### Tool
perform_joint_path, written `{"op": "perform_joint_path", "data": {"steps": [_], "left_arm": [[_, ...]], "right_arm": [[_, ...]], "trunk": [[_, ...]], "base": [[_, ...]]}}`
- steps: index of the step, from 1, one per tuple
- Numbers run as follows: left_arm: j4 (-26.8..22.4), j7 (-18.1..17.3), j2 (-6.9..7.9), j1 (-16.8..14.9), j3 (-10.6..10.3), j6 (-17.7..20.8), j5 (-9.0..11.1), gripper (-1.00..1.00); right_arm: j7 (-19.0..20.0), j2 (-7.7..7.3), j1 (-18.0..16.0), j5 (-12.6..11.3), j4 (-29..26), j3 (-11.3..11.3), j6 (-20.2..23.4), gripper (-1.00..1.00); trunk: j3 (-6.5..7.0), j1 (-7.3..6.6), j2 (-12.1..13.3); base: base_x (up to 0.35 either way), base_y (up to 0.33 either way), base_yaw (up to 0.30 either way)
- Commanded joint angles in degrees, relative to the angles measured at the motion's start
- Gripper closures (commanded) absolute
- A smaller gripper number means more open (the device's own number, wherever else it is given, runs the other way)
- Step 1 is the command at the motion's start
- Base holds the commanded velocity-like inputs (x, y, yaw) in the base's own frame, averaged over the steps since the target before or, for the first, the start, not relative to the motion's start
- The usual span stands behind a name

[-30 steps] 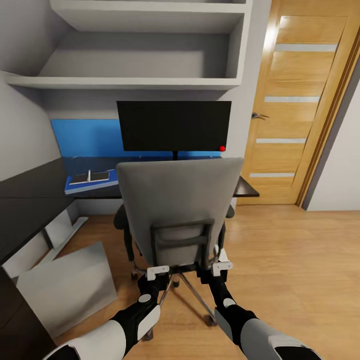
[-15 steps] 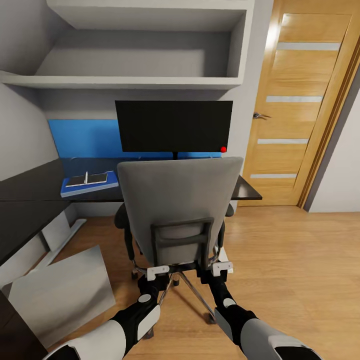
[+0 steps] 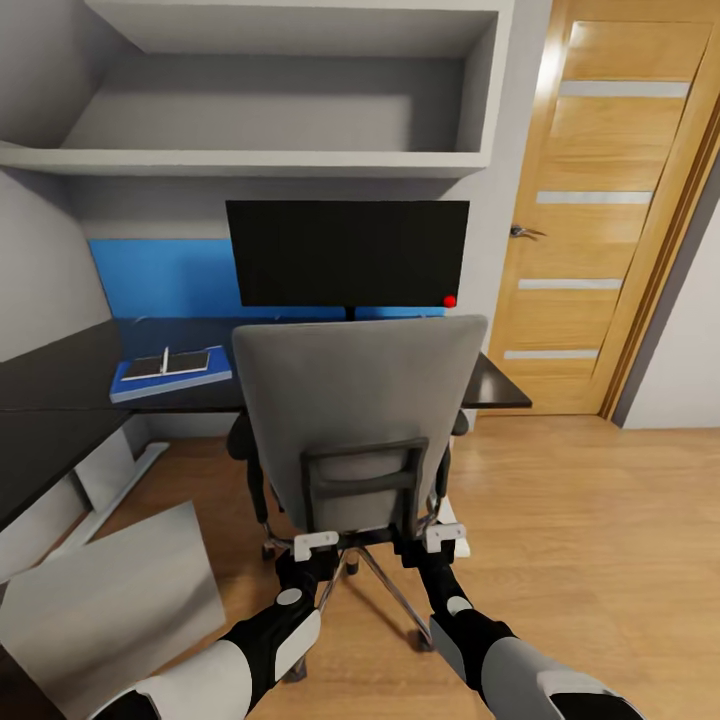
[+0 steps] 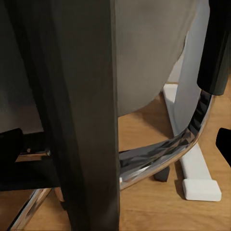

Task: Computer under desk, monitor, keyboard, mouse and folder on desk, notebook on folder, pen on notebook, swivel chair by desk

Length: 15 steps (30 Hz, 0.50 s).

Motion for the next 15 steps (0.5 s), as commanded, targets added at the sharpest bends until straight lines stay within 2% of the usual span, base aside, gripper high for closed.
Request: {"op": "perform_joint_path", "data": {"steps": [1, 6, 15], "left_arm": [[0.0, 0.3, 0.0, -0.1, -0.5, -0.3, 0.5, -1.0], [0.0, 0.3, 0.0, -0.1, -0.5, -0.2, 0.5, -1.0], [0.0, 0.3, 0.0, -0.1, -0.5, -0.1, 0.5, -1.0]], "right_arm": [[-0.3, 0.03, 0.0, 0.6, 0.1, -0.4, -0.2, -1.0], [-0.3, 0.03, 0.0, 0.6, 0.1, -0.4, -0.2, -1.0], [-0.3, 0.03, 0.0, 0.6, 0.1, -0.4, -0.2, -1.0]], "trunk": [[-0.06, 0.0, 0.0], [-0.06, 0.0, 0.0], [-0.06, 0.0, 0.0]], "base": [[0.064, 0.0, 0.0], [-0.043, 0.0, 0.0], [-0.31, 0.0, 0.0]]}}
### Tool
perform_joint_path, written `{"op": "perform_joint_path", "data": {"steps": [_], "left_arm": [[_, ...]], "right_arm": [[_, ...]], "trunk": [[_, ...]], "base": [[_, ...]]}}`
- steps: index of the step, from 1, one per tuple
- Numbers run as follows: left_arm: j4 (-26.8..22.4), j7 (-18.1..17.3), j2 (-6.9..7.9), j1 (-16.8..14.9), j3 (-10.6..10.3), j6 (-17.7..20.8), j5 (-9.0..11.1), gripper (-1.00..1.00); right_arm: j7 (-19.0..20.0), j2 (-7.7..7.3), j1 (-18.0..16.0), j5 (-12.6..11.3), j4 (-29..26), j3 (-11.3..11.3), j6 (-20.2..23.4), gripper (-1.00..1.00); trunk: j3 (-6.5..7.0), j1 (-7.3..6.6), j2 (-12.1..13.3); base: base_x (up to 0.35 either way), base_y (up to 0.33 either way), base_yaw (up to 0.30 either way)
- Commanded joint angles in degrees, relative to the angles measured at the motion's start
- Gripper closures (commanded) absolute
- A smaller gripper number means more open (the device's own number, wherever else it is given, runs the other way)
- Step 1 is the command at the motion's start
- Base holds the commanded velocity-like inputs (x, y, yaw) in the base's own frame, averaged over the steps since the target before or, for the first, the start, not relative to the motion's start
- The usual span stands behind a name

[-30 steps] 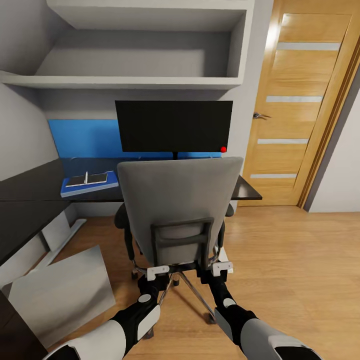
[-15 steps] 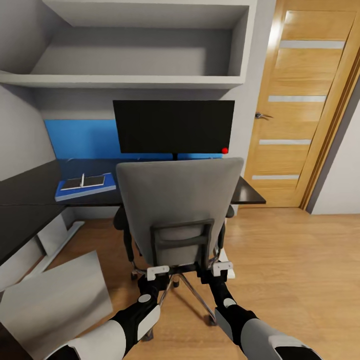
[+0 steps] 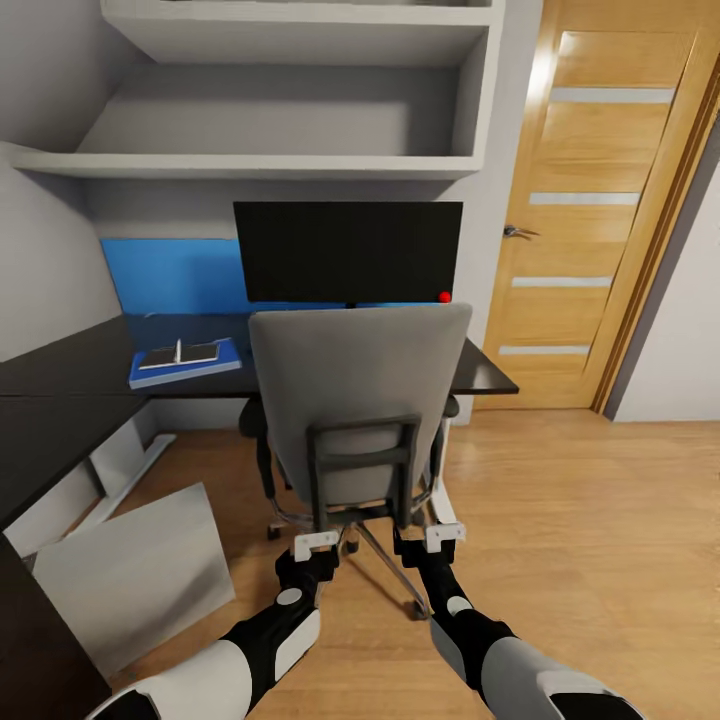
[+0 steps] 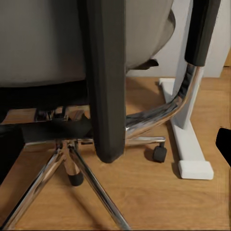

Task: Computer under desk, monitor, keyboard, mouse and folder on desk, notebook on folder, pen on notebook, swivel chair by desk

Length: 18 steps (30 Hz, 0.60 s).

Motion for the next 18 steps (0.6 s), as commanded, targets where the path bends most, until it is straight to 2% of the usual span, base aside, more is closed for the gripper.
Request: {"op": "perform_joint_path", "data": {"steps": [1, 18], "left_arm": [[0.0, 0.3, 0.0, -0.1, -0.5, -0.3, 0.5, -1.0], [0.0, 0.3, 0.0, -0.1, -0.5, -0.4, 0.5, -1.0]], "right_arm": [[-0.3, 0.03, 0.0, 0.6, 0.1, -0.4, -0.2, -1.0], [-0.3, -0.12, 0.0, 0.6, 0.1, -0.4, -0.1, -1.0]], "trunk": [[-0.05, -0.05, 0.0], [-0.05, -0.05, 0.0]], "base": [[-0.333, 0.0, 0.0], [-0.335, 0.0, 0.0]]}}
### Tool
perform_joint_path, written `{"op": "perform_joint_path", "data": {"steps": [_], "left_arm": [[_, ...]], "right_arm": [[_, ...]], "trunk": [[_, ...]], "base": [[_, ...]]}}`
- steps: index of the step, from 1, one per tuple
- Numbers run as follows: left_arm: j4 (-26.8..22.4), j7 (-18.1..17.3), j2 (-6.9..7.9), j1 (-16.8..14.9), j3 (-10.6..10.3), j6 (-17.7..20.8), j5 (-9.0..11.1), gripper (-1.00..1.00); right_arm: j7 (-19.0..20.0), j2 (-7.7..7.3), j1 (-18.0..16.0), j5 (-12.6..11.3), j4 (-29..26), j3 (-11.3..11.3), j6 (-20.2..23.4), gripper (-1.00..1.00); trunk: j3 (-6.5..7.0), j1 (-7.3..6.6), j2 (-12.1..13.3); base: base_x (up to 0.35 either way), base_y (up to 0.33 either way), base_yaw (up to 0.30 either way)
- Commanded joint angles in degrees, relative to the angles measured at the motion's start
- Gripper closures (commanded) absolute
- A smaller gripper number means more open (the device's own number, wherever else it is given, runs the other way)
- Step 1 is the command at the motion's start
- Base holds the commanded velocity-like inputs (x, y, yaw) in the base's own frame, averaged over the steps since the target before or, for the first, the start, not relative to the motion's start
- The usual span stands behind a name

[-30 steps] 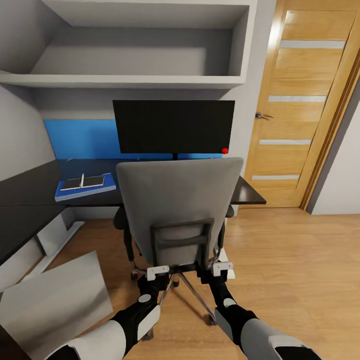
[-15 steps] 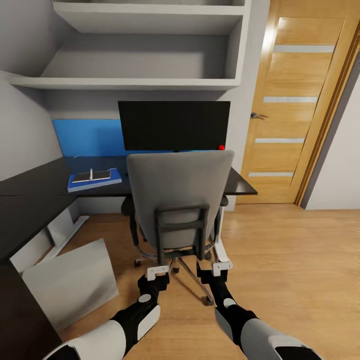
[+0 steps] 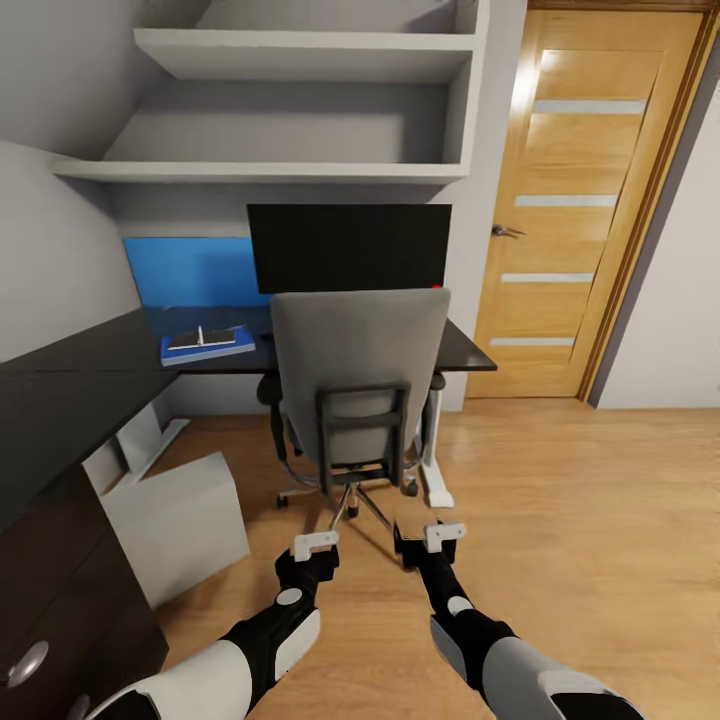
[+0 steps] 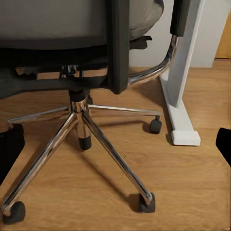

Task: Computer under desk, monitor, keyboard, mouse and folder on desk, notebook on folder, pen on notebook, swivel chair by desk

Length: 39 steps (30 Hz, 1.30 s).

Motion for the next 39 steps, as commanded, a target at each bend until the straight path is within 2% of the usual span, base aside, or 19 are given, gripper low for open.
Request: {"op": "perform_joint_path", "data": {"steps": [1, 4, 19, 39], "left_arm": [[0.0, 0.3, 0.0, -0.1, -0.5, -0.3, 0.5, -1.0], [0.0, 0.3, 0.0, -0.1, -0.5, -0.3, 0.5, -1.0], [0.0, 0.3, 0.0, -0.1, -0.5, -0.3, 0.8, -1.0], [0.0, 0.4, 0.0, -0.1, -0.2, -0.2, 0.9, -1.0]], "right_arm": [[-0.3, -0.03, 0.0, 0.6, 0.1, -0.4, -0.2, -1.0], [-0.3, -0.08, 0.0, 0.6, 0.1, -0.3, -0.1, -1.0], [-0.3, -0.09, 0.0, 0.6, 0.1, -0.3, -0.2, -1.0], [-0.4, -0.16, 0.0, 0.6, 0.0, -0.3, 0.0, -1.0]], "trunk": [[-0.05, -0.05, 0.0], [-0.05, -0.05, 0.0], [2.64, -3.34, 6.0], [6.23, -7.73, 14.0]], "base": [[-0.335, 0.0, 0.0], [-0.335, 0.0, 0.0], [-0.321, 0.0, 0.0], [-0.028, 0.0, 0.0]]}}
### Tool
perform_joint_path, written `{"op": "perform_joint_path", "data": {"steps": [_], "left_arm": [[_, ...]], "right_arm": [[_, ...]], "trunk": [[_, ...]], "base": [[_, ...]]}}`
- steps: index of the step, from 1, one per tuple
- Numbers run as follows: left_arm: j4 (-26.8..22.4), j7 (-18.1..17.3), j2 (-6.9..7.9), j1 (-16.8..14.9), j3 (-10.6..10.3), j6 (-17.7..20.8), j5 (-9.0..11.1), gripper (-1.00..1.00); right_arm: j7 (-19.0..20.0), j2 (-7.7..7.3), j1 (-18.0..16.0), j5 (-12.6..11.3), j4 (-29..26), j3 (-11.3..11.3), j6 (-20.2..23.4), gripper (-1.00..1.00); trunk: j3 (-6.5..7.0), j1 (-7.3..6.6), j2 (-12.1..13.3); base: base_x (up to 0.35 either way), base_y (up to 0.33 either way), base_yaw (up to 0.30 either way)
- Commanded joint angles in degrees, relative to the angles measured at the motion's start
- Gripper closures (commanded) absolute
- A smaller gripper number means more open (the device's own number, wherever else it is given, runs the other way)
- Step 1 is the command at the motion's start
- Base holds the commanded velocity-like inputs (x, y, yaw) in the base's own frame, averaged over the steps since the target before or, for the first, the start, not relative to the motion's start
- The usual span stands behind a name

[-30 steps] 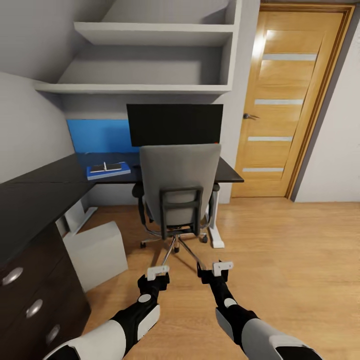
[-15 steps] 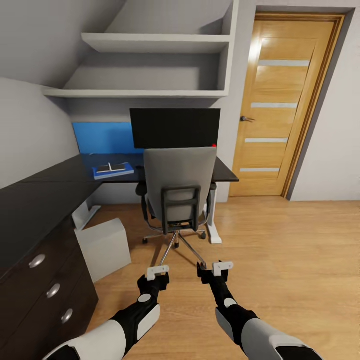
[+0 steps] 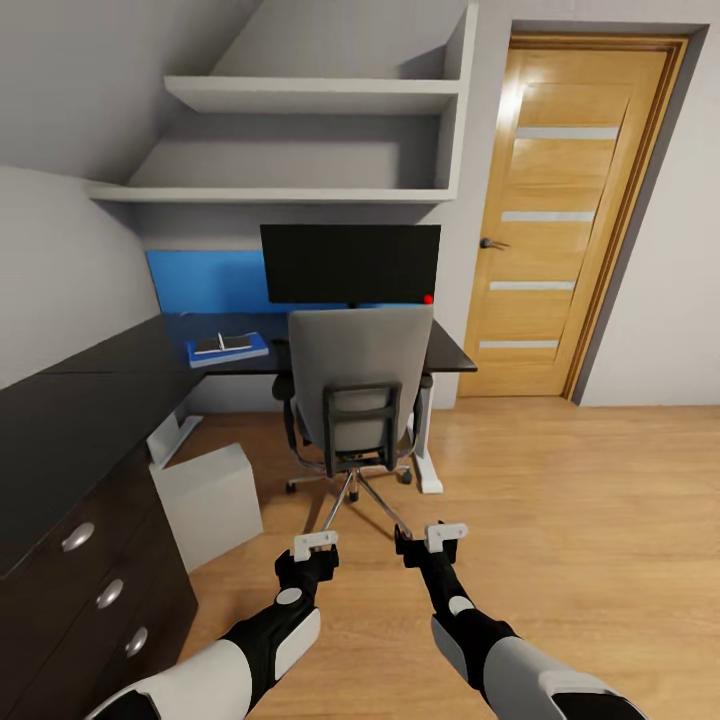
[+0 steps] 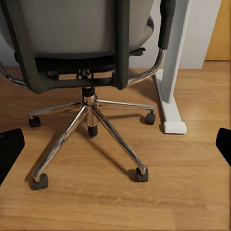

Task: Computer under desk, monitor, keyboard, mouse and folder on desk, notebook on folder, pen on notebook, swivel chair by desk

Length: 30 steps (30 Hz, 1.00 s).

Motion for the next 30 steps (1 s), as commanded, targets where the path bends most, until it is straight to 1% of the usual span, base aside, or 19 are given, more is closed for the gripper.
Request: {"op": "perform_joint_path", "data": {"steps": [1, 6, 9, 23, 26, 27, 29, 30], "left_arm": [[0.0, 0.3, 0.0, -0.1, -0.5, -0.3, 0.5, -1.0], [0.0, 0.3, 0.0, -0.1, -0.5, -0.3, 0.5, -1.0], [0.0, 0.3, 0.0, -0.1, -0.5, -0.3, 0.5, -1.0], [0.1, 0.3, 0.0, 0.0, -0.4, -0.2, 0.6, -1.0], [0.2, 0.3, 0.0, -0.1, -0.4, -0.1, 1.1, -1.0], [0.2, 0.3, 0.0, -0.1, -0.4, 1.7, 2.8, -1.0], [0.2, 0.3, 0.0, -0.1, -0.4, 3.3, 3.0, -1.0], [0.2, 0.3, 0.0, -0.1, -0.4, 5.0, 3.1, -1.0]], "right_arm": [[-0.3, 0.02, 0.0, 0.6, 0.1, -0.4, -0.2, -1.0], [-0.3, 0.02, 0.0, 0.6, 0.1, -0.4, -0.1, -1.0], [-0.3, 0.02, 0.0, 0.6, 0.1, -0.4, -0.1, -1.0], [-0.3, 0.02, 0.0, 0.6, 0.1, -0.4, 0.0, -1.0], [-0.3, -0.01, 0.0, 0.6, 0.1, -0.4, -0.1, -1.0], [-0.4, -0.65, 0.0, 0.6, 0.1, -0.4, -0.1, -1.0], [-0.4, -0.88, 0.0, 0.6, 0.1, -0.4, -0.1, -1.0], [-0.4, -1.03, 0.0, 0.6, 0.1, -0.4, -0.1, -1.0]], "trunk": [[0.13, -0.24, 0.4], [1.02, -1.33, 2.4], [1.56, -1.99, 3.6], [4.08, -5.07, 9.2], [4.62, -5.73, 10.4], [4.79, -5.95, 10.8], [5.15, -6.38, 11.6], [5.33, -6.6, 12.0]], "base": [[0.0, 0.0, 0.0], [-0.032, 0.0, 0.0], [-0.192, 0.0, 0.0], [-0.319, 0.0, 0.0], [-0.333, 0.0, 0.0], [-0.328, 0.0, 0.0], [-0.311, 0.0, 0.0], [-0.267, 0.0, 0.0]]}}
